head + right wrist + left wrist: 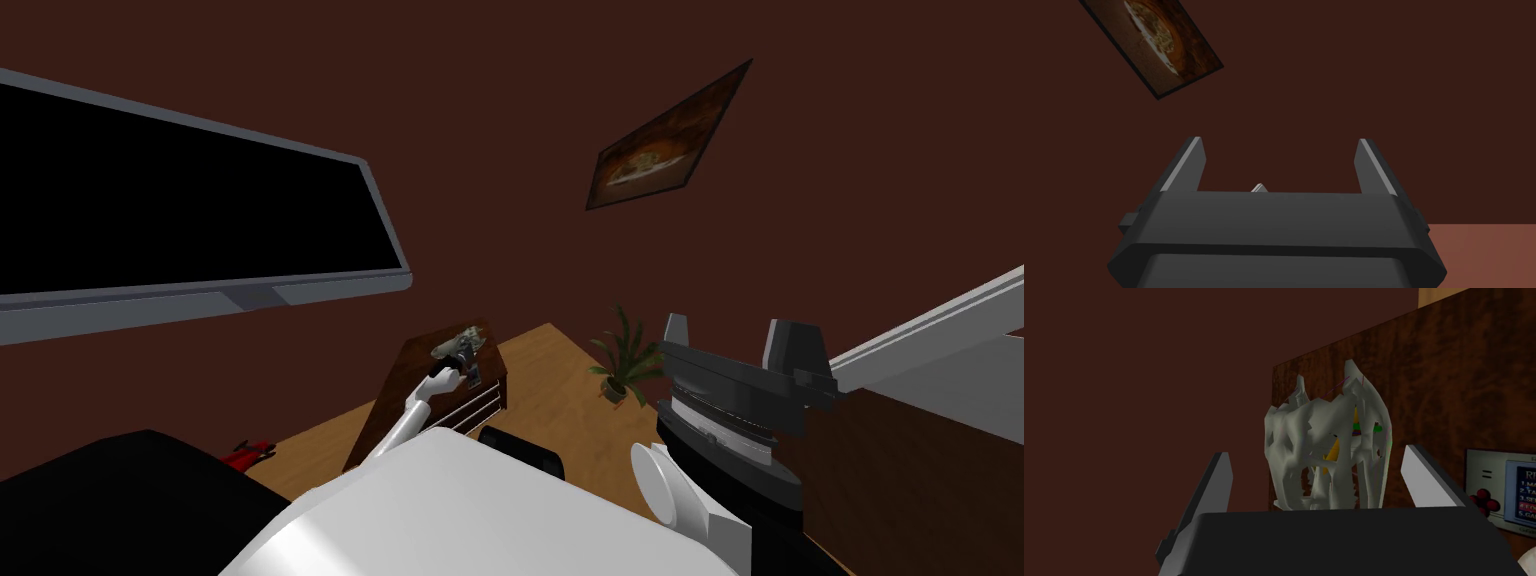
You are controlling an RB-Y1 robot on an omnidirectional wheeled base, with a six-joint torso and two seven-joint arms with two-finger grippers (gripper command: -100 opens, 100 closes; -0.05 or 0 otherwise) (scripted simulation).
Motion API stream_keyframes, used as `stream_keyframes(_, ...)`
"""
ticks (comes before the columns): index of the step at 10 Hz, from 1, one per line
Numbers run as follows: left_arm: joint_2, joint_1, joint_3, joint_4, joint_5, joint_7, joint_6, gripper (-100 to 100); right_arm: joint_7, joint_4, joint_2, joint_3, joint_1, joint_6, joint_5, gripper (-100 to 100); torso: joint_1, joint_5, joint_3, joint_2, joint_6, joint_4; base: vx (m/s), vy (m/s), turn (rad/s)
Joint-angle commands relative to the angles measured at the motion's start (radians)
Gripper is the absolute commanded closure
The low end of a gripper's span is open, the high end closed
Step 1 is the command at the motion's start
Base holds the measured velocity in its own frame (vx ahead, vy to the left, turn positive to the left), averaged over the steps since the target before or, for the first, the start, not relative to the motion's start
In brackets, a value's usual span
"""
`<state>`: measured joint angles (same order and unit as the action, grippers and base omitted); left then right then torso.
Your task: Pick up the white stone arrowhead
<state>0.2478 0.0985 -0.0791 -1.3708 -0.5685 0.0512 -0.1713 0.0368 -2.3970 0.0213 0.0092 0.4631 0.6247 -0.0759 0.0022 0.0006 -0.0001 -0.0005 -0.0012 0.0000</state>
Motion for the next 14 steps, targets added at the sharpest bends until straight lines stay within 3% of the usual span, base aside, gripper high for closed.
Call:
stream_keyframes(1,0.01,-0.026,-0.012,0.05,-0.022,0.013,-0.047,-100,0.0,0.0,0.0,0.0,0.0,0.0,0.0,0,0.0,0.0,0.0,0.0,0.0,0.0,-0.025,0.029,-0.203)
stream_keyframes(2,0.01,-0.026,-0.012,0.068,-0.022,0.013,-0.047,-100,0.0,0.0,0.0,0.0,0.0,0.0,0.0,0,0.0,0.0,0.0,0.0,0.001,0.0,-0.028,0.038,-0.141)
stream_keyframes(3,0.026,-0.045,-0.019,0.099,-0.047,0.027,-0.09,-100,0.0,0.0,0.0,0.0,0.0,0.0,0.0,0,0.001,0.0,0.0,0.0,0.0,0.0,-0.037,0.035,-0.258)
stream_keyframes(4,0.026,-0.045,-0.019,0.122,-0.047,0.027,-0.09,-100,0.0,0.0,0.0,0.0,0.0,0.0,0.0,0,0.001,0.0,0.001,0.001,0.001,0.0,-0.035,0.034,-0.095)
stream_keyframes(7,0.059,-0.082,-0.034,0.223,-0.098,0.06,-0.174,-100,0.0,0.0,0.0,0.0,0.0,0.0,0.0,0,0.001,0.0,0.001,0.001,0.0,0.0,-0.041,0.038,-0.189)
stream_keyframes(8,0.059,-0.082,-0.034,0.248,-0.098,0.06,-0.174,-100,0.0,0.0,0.0,0.0,0.0,0.0,0.0,0,0.002,0.0,0.001,0.002,0.001,0.0,-0.038,0.042,-0.111)
stream_keyframes(9,0.075,-0.1,-0.041,0.291,-0.122,0.076,-0.215,-100,0.0,0.0,0.0,0.0,0.0,0.0,0.0,0,0.002,0.0,0.001,0.001,0.0,0.0,-0.028,0.038,-0.223)
stream_keyframes(10,0.075,-0.1,-0.041,0.309,-0.122,0.076,-0.215,-100,0.0,0.0,0.0,0.0,0.0,0.0,0.0,0,0.001,0.0,0.0,0.001,0.001,0.0,-0.028,0.035,-0.103)
stream_keyframes(13,0.109,-0.133,-0.055,0.402,-0.169,0.111,-0.293,-100,0.0,0.0,0.0,0.0,0.0,0.0,0.0,0,0.001,0.0,0.0,0.001,0.0,0.0,-0.039,0.033,-0.196)
stream_keyframes(14,0.109,-0.133,-0.055,0.426,-0.169,0.111,-0.293,-100,0.0,0.0,0.0,0.0,0.0,0.0,0.0,0,0.001,0.0,0.001,0.001,0.001,0.0,-0.037,0.03,-0.094)
